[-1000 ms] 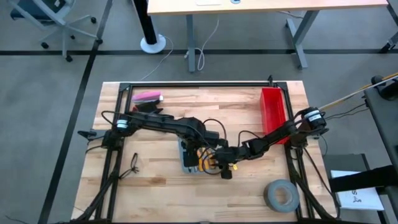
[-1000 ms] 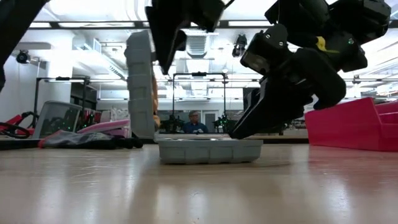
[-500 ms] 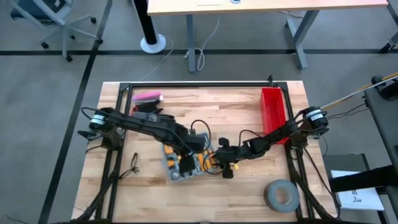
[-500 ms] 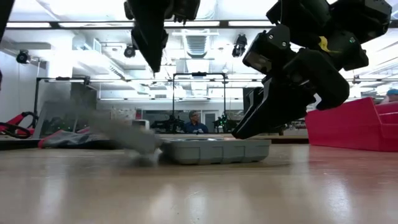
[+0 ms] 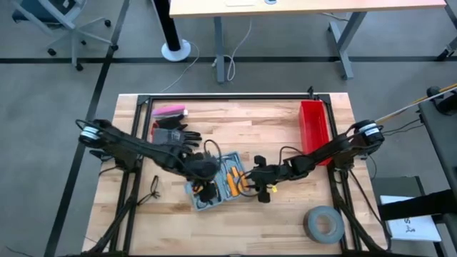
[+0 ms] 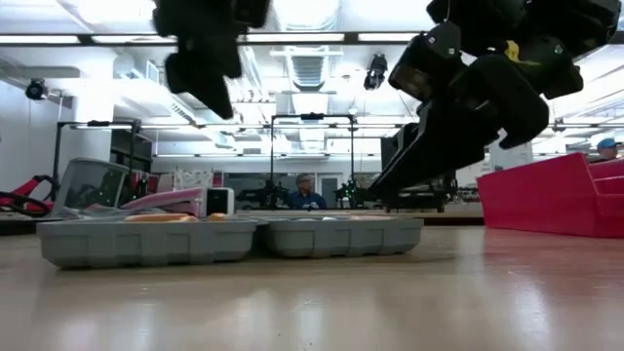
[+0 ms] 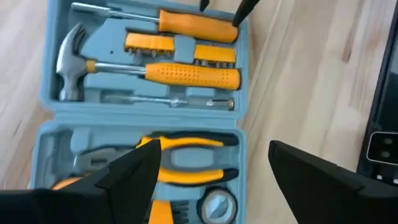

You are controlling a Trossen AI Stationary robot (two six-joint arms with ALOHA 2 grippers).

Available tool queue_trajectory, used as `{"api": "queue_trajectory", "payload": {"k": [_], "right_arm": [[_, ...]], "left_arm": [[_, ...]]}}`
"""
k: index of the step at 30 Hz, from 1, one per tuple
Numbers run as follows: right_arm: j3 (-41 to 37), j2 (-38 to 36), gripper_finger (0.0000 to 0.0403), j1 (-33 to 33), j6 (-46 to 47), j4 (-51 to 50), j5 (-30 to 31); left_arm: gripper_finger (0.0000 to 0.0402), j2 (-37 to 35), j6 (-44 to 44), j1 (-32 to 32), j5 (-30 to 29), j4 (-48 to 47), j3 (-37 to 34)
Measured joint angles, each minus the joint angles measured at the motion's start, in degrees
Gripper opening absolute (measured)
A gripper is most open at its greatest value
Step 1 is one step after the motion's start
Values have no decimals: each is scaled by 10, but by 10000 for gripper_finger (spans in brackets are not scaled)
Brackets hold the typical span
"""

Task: Prefit tool cases
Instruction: Open the pre-fit tool case, then remove the pliers from the pre-fit tool case

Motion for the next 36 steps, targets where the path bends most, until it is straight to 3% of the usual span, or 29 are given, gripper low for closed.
{"api": "queue_trajectory", "payload": {"k": [6, 15, 20, 30, 36], "right_arm": [[-3, -21, 133, -6, 2, 0, 1], [6, -33, 142, -11, 10, -23, 1], [16, -34, 139, -12, 10, -31, 2], [25, -34, 142, -14, -6, -33, 1], [25, -34, 142, -14, -10, -32, 0]], "left_arm": [[280, -30, -76, -16, -17, 10, -67], [259, -20, -105, -18, -16, 24, -114], [251, -19, -137, -18, 11, 17, -135], [235, -18, -158, -16, 65, 9, -178], [229, -18, -115, 2, 40, 10, -194]]}}
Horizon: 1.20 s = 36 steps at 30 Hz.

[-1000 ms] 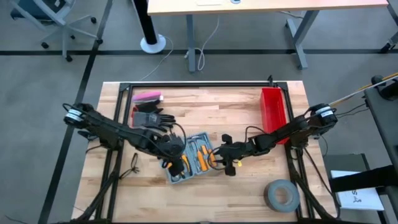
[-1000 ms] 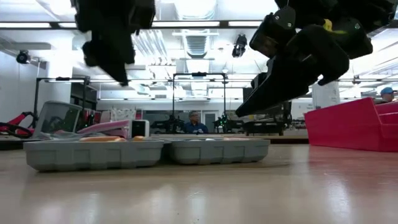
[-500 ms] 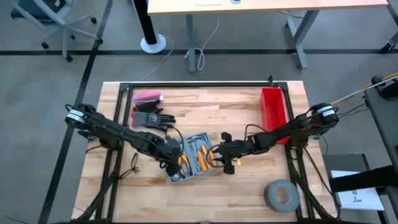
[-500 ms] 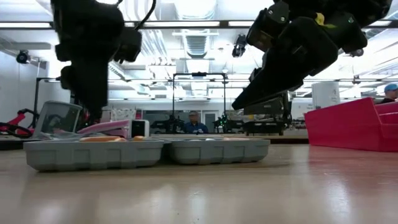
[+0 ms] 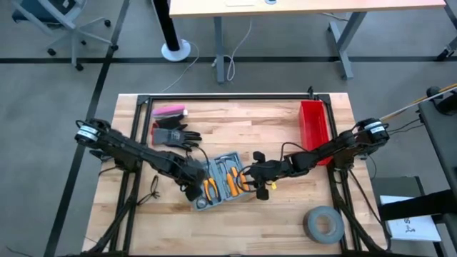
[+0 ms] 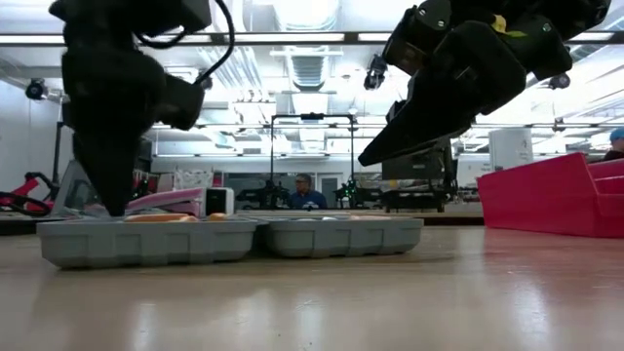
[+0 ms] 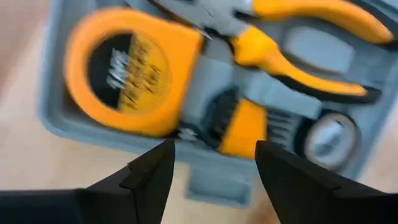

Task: Prefit tool cases
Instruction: Remove the pliers from the pre-fit tool case

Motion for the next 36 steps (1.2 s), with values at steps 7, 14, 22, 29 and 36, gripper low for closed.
{"api": "queue_trajectory", "payload": {"k": [7, 14, 22, 29, 36], "right_arm": [[7, 0, 136, 0, 0, -13, 0], [8, 0, 141, 0, 2, -15, 0], [8, 0, 129, 1, 25, -16, 0], [8, 0, 125, 1, 30, -16, 0], [8, 0, 137, 1, 56, -16, 1]], "left_arm": [[221, 0, 62, 27, -42, 4, -15], [213, 0, 127, 58, -87, 32, -26], [211, 0, 218, 106, -99, 108, -46], [208, 0, 337, 127, -108, 102, -4], [206, 1, 277, 131, -49, 82, 70]]}}
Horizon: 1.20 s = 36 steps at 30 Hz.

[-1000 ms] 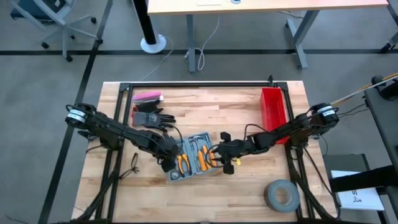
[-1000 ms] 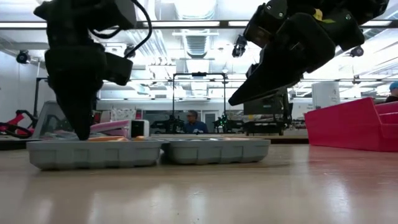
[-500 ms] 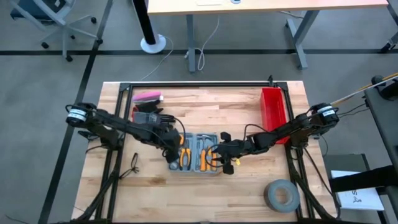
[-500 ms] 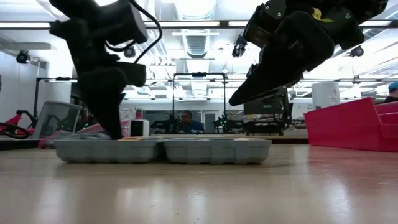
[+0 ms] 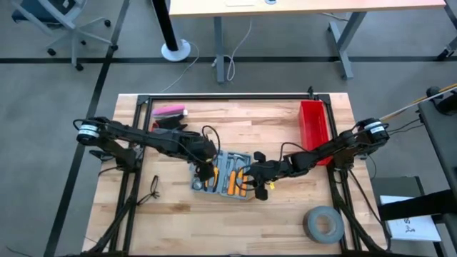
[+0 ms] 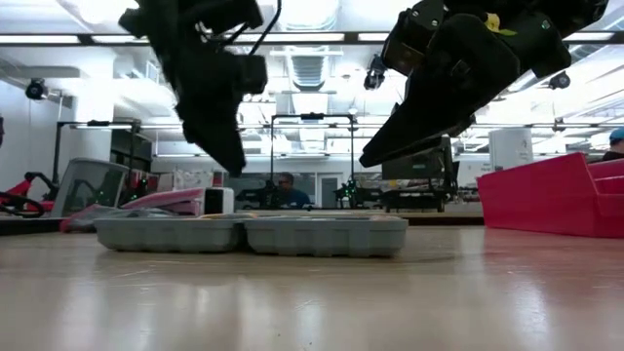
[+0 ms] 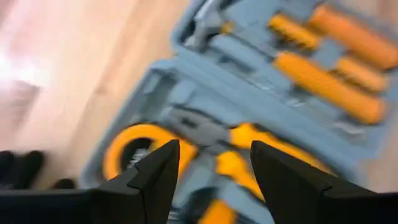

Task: Prefit tool cases
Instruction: Remove the pliers from the pre-fit tool case

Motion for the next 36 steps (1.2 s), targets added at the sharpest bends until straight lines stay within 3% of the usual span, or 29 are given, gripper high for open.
{"api": "queue_trajectory", "payload": {"k": [7, 16, 26, 36], "right_arm": [[0, 0, 138, -2, -21, 0, 14], [0, -1, 135, -6, -26, 0, 15], [0, -21, 137, -6, -40, -6, 14], [0, -70, 129, -6, -73, -31, 34]], "left_arm": [[196, 49, -55, -11, 64, -86, 52], [185, 149, -82, -12, 68, -169, 139], [160, 185, -177, -12, 72, -241, 190], [144, 181, -278, -13, 72, -194, 186]]}}
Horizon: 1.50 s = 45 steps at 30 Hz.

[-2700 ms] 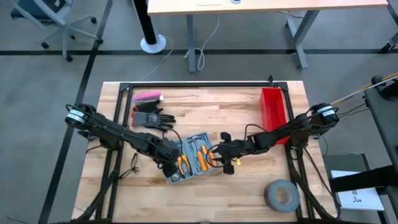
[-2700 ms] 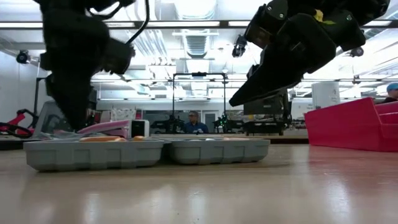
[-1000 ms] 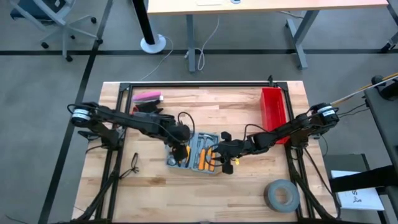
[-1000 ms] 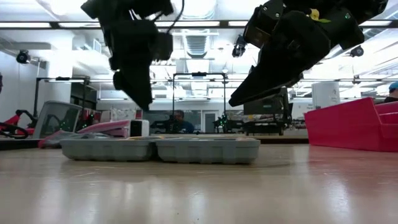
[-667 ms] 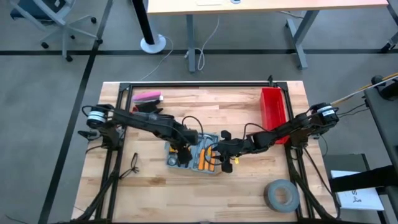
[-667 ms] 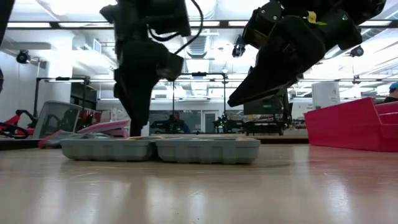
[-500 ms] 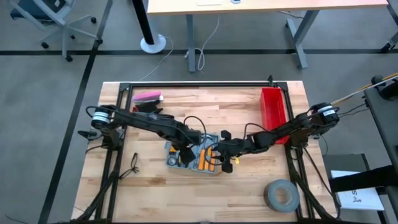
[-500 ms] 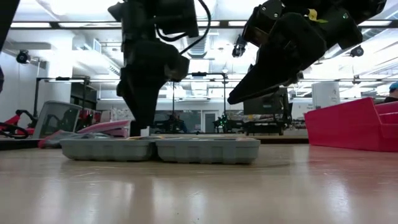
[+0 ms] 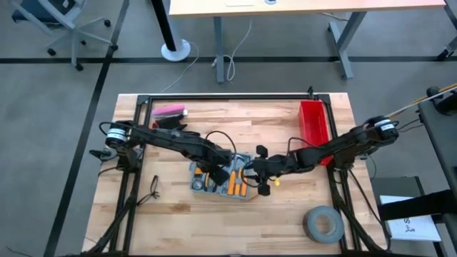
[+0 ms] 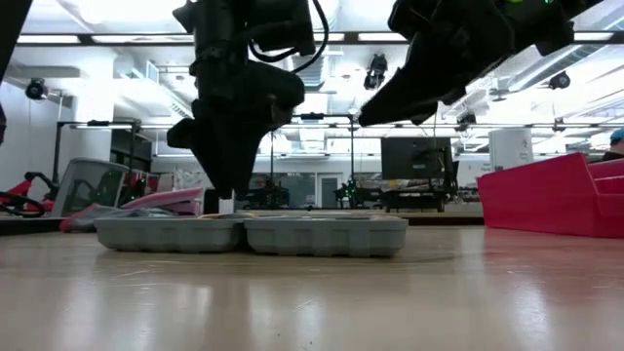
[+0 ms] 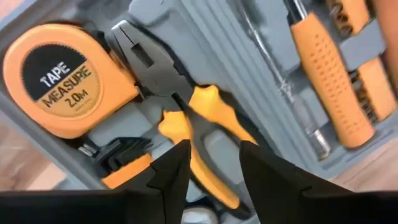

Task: Prefit tool cases
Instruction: Remove the pliers from the pre-fit tool case

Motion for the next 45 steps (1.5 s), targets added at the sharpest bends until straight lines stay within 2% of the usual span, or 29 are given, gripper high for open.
{"api": "queue_trajectory", "payload": {"k": [9, 16, 24, 33, 37, 45], "right_arm": [[-1, -25, 144, 6, -32, -30, -9], [-4, -43, 137, 7, -47, -45, -12], [-7, -58, 139, 12, -48, -40, -25], [-11, -55, 164, 17, -48, -37, -26], [-11, -56, 167, 17, -49, -32, -26], [-11, -56, 167, 17, -49, -33, -26]], "left_arm": [[132, 1, -78, -5, -4, -5, -9], [124, 0, -119, -7, -8, -6, -11], [122, 0, -132, -10, -7, -7, -11], [152, 0, -136, -11, 3, -8, -29], [159, 0, -136, -10, 3, 21, -45], [154, 0, -133, -10, 3, 43, -49]]}}
